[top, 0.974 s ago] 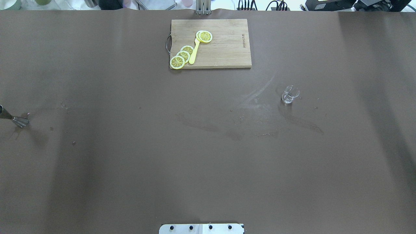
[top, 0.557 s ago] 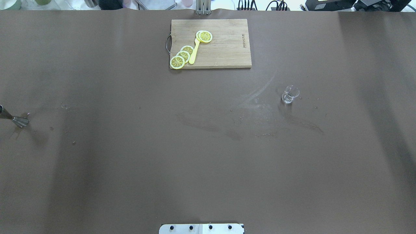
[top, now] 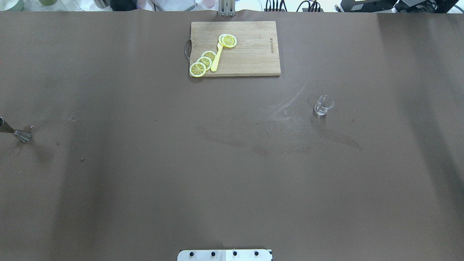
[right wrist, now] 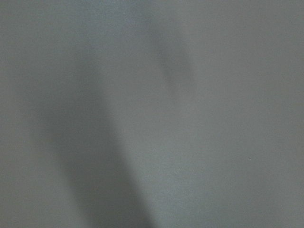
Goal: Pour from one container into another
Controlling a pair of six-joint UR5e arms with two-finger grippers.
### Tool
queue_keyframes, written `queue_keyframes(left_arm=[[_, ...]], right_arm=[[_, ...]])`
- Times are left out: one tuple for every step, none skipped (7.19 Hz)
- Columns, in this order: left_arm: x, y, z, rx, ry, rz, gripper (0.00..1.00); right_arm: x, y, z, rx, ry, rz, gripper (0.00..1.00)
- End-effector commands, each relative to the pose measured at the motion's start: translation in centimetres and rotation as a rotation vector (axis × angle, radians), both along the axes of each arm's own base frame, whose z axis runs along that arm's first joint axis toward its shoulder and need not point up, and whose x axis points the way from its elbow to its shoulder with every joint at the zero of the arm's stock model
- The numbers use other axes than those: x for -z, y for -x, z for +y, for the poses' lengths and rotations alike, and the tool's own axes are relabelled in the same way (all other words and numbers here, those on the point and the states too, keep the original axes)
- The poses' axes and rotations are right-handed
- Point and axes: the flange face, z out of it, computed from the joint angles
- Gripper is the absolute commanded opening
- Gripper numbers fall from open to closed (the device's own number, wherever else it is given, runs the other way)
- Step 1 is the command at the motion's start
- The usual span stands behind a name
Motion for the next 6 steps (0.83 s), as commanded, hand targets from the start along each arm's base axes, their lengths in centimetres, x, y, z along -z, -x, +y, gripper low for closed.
queue_keyframes(left_arm=[[0.00,0.00,0.01,0.000,0.001,0.000,0.99],[-0.01,0.00,0.01,0.000,0.001,0.000,0.98],[-0.01,0.00,0.01,0.000,0.001,0.000,0.98],[-0.06,0.00,0.01,0.000,0.001,0.000,0.98],[-0.08,0.00,0.02,0.000,0.002,0.000,0.98],[-0.08,0.00,0.02,0.000,0.002,0.000,0.98]], right_arm=[[0.06,0.04,-0.03,0.000,0.001,-0.005,1.00],[0.06,0.04,-0.03,0.000,0.001,-0.005,1.00],[0.06,0.04,-0.03,0.000,0.001,-0.005,1.00],[0.06,0.04,-0.03,0.000,0.001,-0.005,1.00],[0.21,0.04,-0.04,0.000,-0.002,-0.005,1.00],[0.13,0.04,0.03,-0.001,0.009,-0.006,1.00]])
